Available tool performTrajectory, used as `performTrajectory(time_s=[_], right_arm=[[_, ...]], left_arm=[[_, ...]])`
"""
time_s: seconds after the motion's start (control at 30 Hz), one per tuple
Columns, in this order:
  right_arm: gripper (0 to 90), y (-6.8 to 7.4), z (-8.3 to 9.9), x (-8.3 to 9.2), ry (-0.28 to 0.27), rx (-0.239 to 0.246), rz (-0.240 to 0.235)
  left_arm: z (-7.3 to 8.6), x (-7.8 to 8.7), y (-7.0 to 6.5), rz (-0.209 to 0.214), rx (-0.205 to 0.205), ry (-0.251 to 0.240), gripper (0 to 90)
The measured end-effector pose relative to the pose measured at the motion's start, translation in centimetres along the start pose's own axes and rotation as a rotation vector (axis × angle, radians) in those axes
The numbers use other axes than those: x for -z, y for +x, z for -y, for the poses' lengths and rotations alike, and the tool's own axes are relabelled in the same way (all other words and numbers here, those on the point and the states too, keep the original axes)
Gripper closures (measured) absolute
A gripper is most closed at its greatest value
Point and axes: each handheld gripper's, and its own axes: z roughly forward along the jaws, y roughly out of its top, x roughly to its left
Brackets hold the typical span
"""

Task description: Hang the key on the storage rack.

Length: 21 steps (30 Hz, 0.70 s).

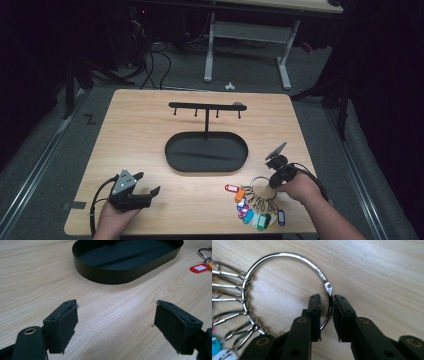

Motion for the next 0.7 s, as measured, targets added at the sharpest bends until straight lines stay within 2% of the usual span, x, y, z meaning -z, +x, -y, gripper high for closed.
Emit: performTrajectory(time_s=[0.1,0.17,0.23,0.33,0.57,0.7], right_arm=[[70.1,-0.14,0.08,0.04,0.014,-0.007,-0.007],[66.4,-0.38,0.16,-0.16,0.035,-0.028,-0.035],[66.5,-0.42,0.19,-0.16,0.032,-0.019,-0.036],[69.4,-0.20,0.11,-0.14,0.042,0.014,-0.026],[84.5,-0.04,-0.55,-0.17,0.085,0.090,-0.038],[86.2,-0.02,-0.73,-0.19,0.098,0.104,-0.044]], left_arm=[[0.02,-0.01,-0.01,-0.003,0.003,-0.002,19.6],[0.02,0.02,0.00,0.000,0.000,0.001,19.8],[0.03,-0.02,-0.06,-0.001,-0.001,0.000,20.0],[0.02,-0.08,-0.18,0.003,-0.002,0.003,20.4],[0.02,-0.13,-0.27,0.010,-0.009,0.006,21.1],[0.01,-0.11,-0.22,0.009,-0.010,0.006,21.2]])
